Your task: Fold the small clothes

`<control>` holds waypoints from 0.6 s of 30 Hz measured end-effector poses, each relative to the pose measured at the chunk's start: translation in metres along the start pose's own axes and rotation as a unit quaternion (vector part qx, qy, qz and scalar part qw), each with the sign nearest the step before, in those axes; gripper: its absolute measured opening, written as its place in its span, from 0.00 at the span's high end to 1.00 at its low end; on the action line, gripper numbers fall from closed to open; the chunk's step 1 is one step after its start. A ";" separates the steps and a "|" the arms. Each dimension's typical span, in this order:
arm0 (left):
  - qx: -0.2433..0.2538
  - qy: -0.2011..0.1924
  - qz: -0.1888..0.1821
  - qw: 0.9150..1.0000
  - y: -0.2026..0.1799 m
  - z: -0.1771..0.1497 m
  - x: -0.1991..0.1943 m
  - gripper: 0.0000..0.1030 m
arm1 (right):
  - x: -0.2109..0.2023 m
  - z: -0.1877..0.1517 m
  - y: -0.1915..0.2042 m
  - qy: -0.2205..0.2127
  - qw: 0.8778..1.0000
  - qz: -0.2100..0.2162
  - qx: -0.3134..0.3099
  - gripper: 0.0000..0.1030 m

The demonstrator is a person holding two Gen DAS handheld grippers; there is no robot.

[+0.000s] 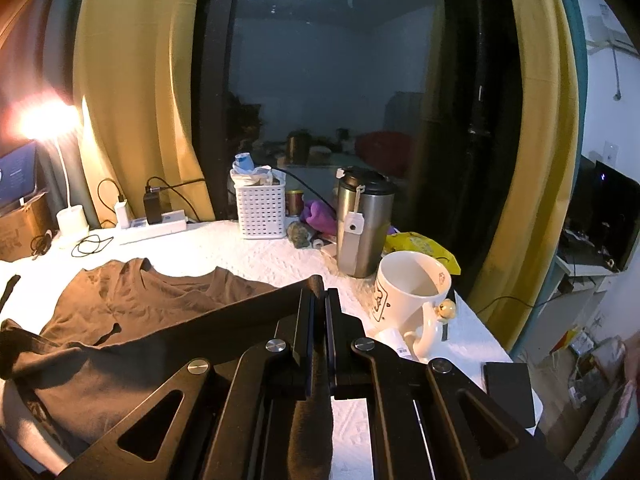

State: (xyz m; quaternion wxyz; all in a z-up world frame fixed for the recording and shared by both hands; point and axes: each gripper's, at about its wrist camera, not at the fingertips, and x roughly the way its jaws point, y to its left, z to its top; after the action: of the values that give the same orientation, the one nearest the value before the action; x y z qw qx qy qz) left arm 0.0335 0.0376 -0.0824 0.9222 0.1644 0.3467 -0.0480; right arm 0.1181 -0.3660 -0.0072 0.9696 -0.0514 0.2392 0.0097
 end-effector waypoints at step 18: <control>-0.066 -0.090 0.041 0.993 0.073 0.083 0.039 0.97 | 0.049 0.029 -0.008 0.003 1.000 -0.008 0.001 0.96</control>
State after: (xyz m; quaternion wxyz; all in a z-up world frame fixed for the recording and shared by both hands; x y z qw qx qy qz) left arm 0.1291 0.0794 -0.0300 0.9597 0.1123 0.2574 -0.0021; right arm 0.1755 -0.3712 -0.0036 0.9689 -0.0522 0.2418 0.0017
